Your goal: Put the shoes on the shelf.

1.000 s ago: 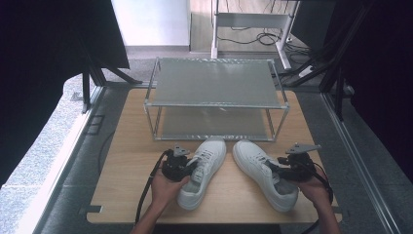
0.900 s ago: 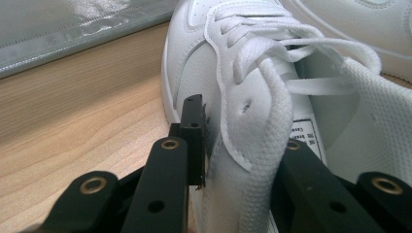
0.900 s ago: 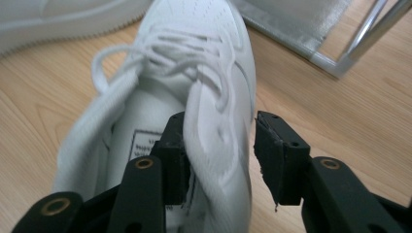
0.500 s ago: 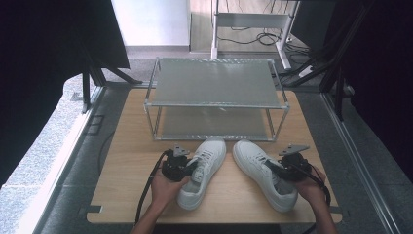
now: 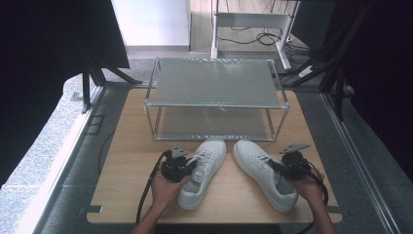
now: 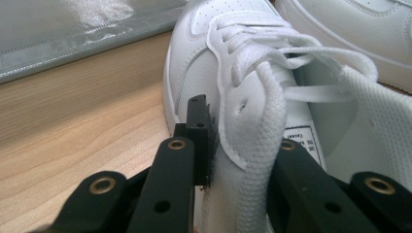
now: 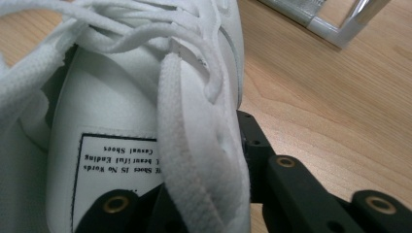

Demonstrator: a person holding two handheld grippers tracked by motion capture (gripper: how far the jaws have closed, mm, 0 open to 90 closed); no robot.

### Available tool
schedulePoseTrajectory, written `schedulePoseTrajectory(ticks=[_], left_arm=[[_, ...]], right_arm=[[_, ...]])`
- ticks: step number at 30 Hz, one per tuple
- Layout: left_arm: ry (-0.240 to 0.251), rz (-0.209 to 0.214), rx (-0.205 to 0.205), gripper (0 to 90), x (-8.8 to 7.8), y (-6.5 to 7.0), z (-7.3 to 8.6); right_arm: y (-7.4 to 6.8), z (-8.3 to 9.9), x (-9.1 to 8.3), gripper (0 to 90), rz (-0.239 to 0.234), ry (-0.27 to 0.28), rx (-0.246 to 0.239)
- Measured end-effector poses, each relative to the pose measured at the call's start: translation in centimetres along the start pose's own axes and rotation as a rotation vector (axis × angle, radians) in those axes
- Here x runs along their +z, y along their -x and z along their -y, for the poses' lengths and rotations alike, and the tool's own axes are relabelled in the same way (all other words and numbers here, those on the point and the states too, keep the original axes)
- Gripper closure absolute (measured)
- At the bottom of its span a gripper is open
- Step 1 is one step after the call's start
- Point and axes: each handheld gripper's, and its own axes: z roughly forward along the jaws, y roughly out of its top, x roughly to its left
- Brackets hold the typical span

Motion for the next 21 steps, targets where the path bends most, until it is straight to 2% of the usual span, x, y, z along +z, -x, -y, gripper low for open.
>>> schedulePoseTrajectory(ticks=[4,6,10,17,19,21], left_arm=[[0.027,0.02,-0.035,79.9,0.0,-0.4,0.2],[0.049,0.045,-0.07,80.0,-0.1,-0.8,0.3],[0.067,0.06,-0.085,80.3,-0.1,-1.0,0.4],[0.083,0.093,-0.114,80.5,-0.4,-1.6,0.4],[0.09,0.101,-0.121,80.5,-0.6,-1.8,0.4],[0.109,0.109,-0.134,80.4,-1.1,-2.2,0.3]], right_arm=[[0.1,0.1,0.0,85.7,-0.011,0.017,0.022],[0.4,0.2,-0.1,85.7,-0.035,0.036,0.059],[0.7,0.4,-0.3,85.8,-0.056,0.061,0.083],[0.9,0.8,-0.9,85.8,-0.064,0.091,0.111],[1.1,1.0,-1.3,85.8,-0.075,0.107,0.124],[1.4,1.2,-1.9,85.8,-0.099,0.146,0.149]])
